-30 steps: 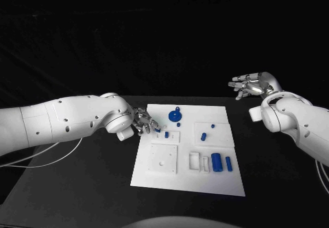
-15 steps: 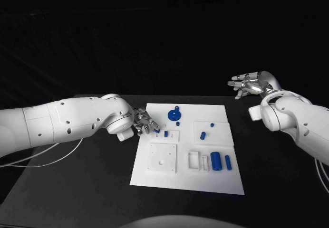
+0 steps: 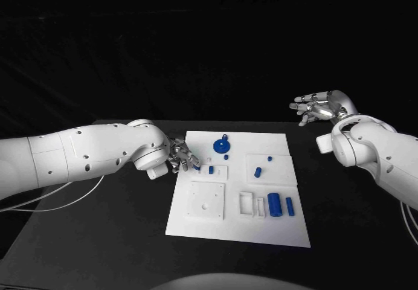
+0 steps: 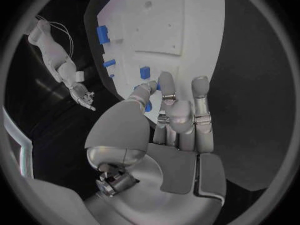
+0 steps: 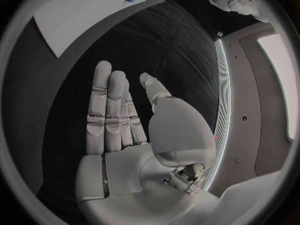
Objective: Assemble the parts on the task board
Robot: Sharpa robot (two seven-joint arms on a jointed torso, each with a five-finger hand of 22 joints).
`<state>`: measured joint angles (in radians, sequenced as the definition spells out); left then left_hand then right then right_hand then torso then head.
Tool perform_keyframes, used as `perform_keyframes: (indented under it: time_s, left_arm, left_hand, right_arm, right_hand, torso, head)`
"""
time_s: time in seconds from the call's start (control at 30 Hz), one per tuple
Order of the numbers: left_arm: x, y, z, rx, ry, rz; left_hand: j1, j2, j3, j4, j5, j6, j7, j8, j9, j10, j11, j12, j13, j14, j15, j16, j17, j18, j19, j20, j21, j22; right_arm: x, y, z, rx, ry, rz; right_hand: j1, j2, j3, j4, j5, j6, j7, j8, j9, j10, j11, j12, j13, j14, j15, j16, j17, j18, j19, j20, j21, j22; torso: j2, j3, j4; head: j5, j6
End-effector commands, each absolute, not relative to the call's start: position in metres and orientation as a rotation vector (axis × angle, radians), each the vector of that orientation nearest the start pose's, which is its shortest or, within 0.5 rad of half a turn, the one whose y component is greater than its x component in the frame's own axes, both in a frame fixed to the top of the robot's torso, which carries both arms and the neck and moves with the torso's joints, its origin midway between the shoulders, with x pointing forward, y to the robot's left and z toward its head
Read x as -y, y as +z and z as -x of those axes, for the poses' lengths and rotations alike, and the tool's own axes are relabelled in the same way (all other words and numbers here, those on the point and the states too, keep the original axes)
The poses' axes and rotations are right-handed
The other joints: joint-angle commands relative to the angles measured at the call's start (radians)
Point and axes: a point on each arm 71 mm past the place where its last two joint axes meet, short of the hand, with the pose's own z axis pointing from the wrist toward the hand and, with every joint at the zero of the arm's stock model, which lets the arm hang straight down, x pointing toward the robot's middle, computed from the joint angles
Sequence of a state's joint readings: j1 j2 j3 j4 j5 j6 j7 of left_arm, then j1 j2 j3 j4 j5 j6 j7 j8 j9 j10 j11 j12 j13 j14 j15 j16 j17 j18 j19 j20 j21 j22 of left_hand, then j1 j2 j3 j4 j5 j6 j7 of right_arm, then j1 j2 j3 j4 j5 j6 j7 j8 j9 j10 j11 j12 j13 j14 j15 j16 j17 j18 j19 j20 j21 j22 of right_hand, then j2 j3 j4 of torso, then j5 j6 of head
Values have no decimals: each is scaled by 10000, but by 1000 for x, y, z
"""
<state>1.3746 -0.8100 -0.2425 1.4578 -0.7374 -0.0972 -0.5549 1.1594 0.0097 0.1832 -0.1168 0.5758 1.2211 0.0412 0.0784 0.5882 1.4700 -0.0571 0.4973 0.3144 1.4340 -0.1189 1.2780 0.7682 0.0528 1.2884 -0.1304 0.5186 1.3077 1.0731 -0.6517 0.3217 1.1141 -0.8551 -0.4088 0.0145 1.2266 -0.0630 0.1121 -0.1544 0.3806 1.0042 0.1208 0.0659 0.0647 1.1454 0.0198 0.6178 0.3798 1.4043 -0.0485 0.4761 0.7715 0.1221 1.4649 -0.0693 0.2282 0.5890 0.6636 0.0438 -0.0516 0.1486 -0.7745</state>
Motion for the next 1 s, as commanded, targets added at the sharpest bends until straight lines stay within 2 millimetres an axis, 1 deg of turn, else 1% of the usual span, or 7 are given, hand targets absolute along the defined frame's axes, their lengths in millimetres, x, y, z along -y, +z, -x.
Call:
perform_keyframes:
  time_s: [0.03, 0.17, 0.23, 0.43, 0.67, 0.87, 1.0]
  left_arm:
    - [-232, -217, -492, -22893, -3956, 5629]
    - [-231, -218, -491, -22919, -3924, 5575]
    - [-230, -220, -491, -22938, -3904, 5555]
    - [-229, -223, -490, -22956, -3897, 5550]
    - [-229, -224, -490, -22952, -3892, 5560]
    - [-229, -225, -490, -22977, -3858, 5525]
    - [-228, -225, -490, -23057, -3841, 5423]
  left_hand:
    - [-7, 99, 555, -600, 35, 629, -547, 19, 1740, 443, -107, 40, -9, -11, -44, 11, -10, -70, -5, -19, 37, 168]
    - [-14, 101, 549, -590, 17, 624, -547, 14, 1748, 443, -105, 31, -11, -11, -42, 6, -19, -72, -8, -19, 39, 168]
    - [-14, 101, 549, -590, 17, 624, -547, 14, 1748, 443, -105, 31, -11, -11, -42, 6, -19, -72, -8, -19, 39, 168]
    - [-14, 101, 549, -590, 17, 624, -547, 14, 1748, 443, -105, 31, -11, -11, -42, 6, -19, -72, -8, -19, 39, 168]
    - [-18, 124, 543, -560, -20, 620, -549, 4, 1766, 442, -106, 29, -3, -14, -43, -1, -49, -71, -6, -19, 42, 164]
    - [-8, 117, 541, -560, -23, 616, -548, 2, 1771, 440, -104, 20, -2, -12, -43, -2, -54, -70, -8, -18, 39, 163]
    - [3, 113, 543, -568, -24, 618, -547, 1, 1770, 442, -104, 21, 1, -9, -42, 1, -51, -71, -8, -18, 39, 162]
  right_arm:
    - [255, -163, -570, -14204, 9006, -7238]
    - [255, -164, -570, -14214, 9012, -7239]
    - [254, -164, -570, -14219, 9018, -7239]
    - [254, -164, -571, -14226, 9023, -7239]
    - [254, -164, -570, -14232, 9019, -7243]
    - [254, -164, -570, -14245, 9005, -7250]
    - [254, -164, -570, -14258, 9000, -7254]
  right_hand:
    - [18, 32, 18, 49, 35, -77, 15, -36, -10, -68, -16, 2, 0, -51, 42, -33, -13, -117, 328, 56, -20, -9]
    - [18, 32, 18, 49, 35, -77, 15, -36, -10, -68, -16, 2, 0, -51, 42, -33, -13, -117, 328, 56, -20, -9]
    - [18, 32, 18, 49, 35, -77, 15, -36, -10, -68, -16, 2, 0, -51, 42, -33, -13, -117, 328, 56, -20, -9]
    - [18, 32, 18, 49, 35, -77, 15, -36, -10, -68, -16, 2, 0, -51, 42, -33, -13, -117, 328, 56, -20, -9]
    - [18, 32, 18, 49, 35, -77, 15, -36, -10, -68, -16, 2, 0, -51, 42, -33, -13, -117, 328, 56, -20, -9]
    - [18, 32, 18, 49, 35, -77, 15, -36, -10, -68, -16, 2, 0, -51, 42, -33, -13, -117, 328, 56, -20, -9]
    - [18, 32, 18, 49, 35, -77, 15, -36, -10, -68, -16, 2, 0, -51, 42, -33, -13, -117, 328, 56, -20, -9]
  torso:
    - [0, -3, -7]
    - [7, -2, -10]
    - [7, 2, -13]
    - [3, -4, -1]
    - [2, -5, -6]
    - [4, 4, -8]
    - [4, 3, -7]
  head:
    - [14, -5]
    - [-1, -1]
    - [13, -3]
    - [-6, -16]
    - [-36, -10]
    - [-22, -15]
    - [-20, -19]
